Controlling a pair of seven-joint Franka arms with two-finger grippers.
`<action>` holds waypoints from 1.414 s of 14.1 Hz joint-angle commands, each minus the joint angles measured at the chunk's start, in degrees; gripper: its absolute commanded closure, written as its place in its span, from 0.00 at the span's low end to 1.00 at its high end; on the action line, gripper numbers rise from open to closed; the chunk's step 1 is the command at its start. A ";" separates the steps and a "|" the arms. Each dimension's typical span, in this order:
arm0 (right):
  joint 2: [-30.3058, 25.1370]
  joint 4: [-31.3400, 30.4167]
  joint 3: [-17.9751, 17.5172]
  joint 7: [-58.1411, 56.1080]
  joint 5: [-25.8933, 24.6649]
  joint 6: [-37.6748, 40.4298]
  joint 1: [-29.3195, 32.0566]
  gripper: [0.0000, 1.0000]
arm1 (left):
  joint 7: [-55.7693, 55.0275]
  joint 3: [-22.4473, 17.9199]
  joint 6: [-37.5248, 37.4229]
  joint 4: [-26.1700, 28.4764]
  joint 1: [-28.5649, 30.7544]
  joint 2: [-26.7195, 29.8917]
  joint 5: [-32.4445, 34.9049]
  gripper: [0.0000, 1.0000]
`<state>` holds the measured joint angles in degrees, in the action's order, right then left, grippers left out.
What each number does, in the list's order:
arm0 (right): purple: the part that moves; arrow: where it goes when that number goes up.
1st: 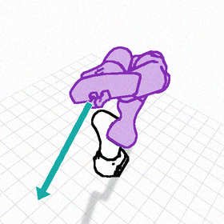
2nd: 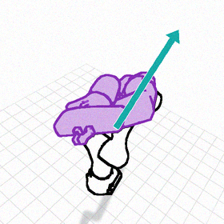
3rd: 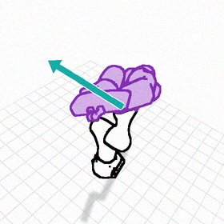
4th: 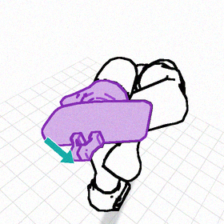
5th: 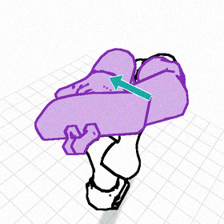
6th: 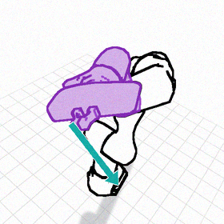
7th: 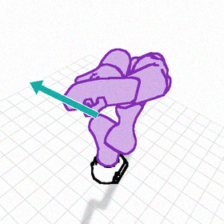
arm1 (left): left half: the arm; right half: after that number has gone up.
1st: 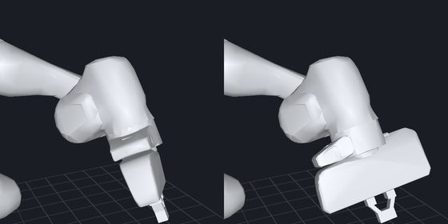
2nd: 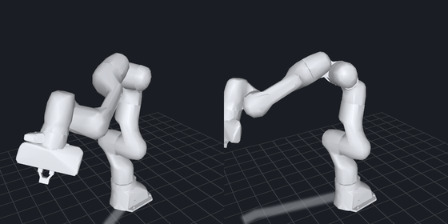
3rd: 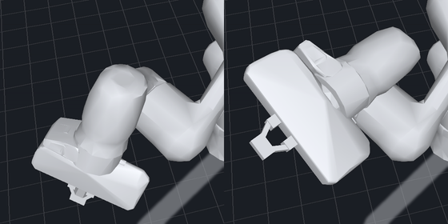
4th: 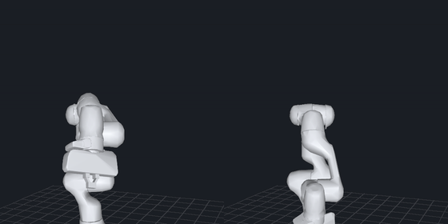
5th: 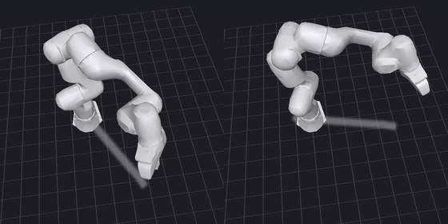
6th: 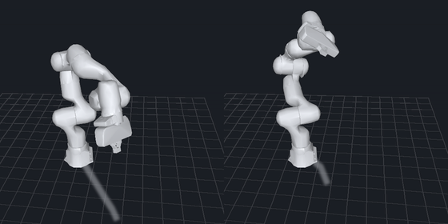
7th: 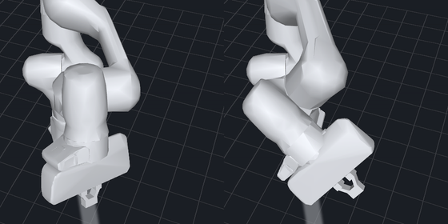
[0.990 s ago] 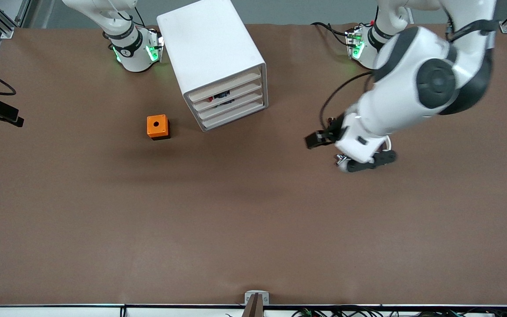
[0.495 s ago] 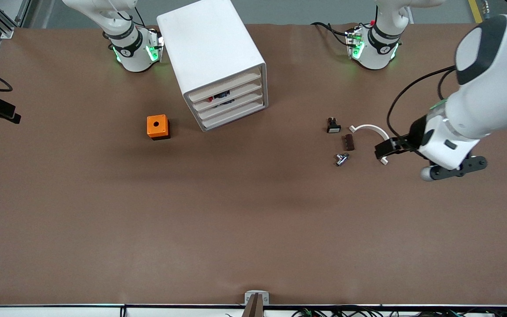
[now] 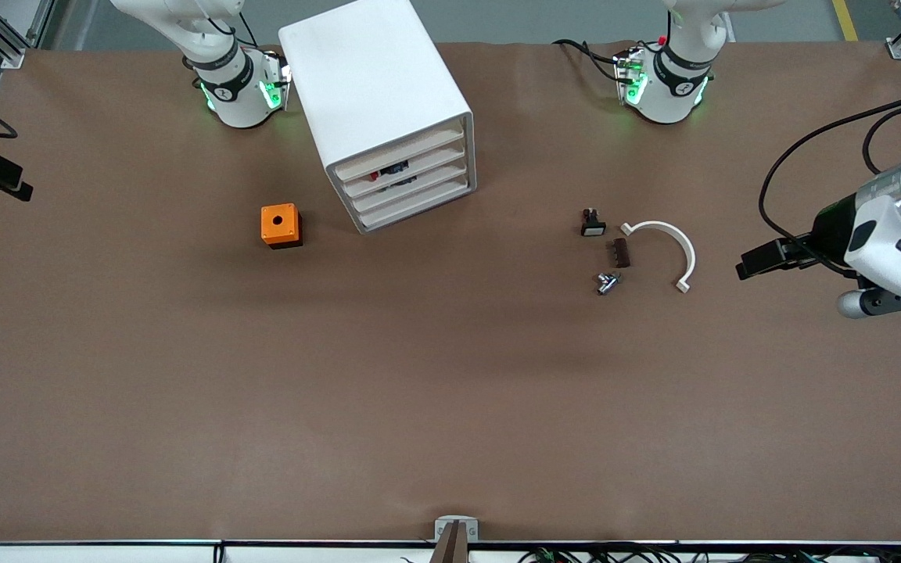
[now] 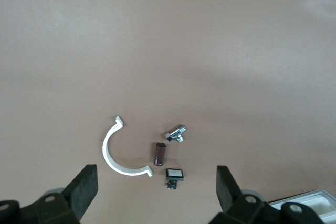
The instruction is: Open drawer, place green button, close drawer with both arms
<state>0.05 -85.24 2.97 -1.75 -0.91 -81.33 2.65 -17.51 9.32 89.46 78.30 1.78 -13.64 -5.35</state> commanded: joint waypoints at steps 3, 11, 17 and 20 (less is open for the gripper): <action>-3.30 -3.62 0.45 -0.53 0.29 -0.24 -1.50 0.00 | 7.30 -5.87 0.80 12.47 -1.42 11.86 1.13 0.01; -5.23 -5.64 1.78 -0.53 0.29 -0.93 -2.47 0.00 | 9.51 -7.03 11.26 22.08 -1.17 20.68 1.13 0.01; -5.76 -5.64 1.60 -0.71 0.38 -3.04 -2.30 0.00 | 9.25 -6.59 8.18 19.26 -1.34 20.41 1.30 0.01; -6.20 -5.73 1.69 -0.71 2.57 -3.66 -2.21 0.00 | 9.33 -6.42 7.13 18.04 -1.43 20.32 3.59 0.01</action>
<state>-4.27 -89.31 4.23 -1.78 -0.10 -83.96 0.71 -8.67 2.83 98.47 97.83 0.67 6.43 -3.72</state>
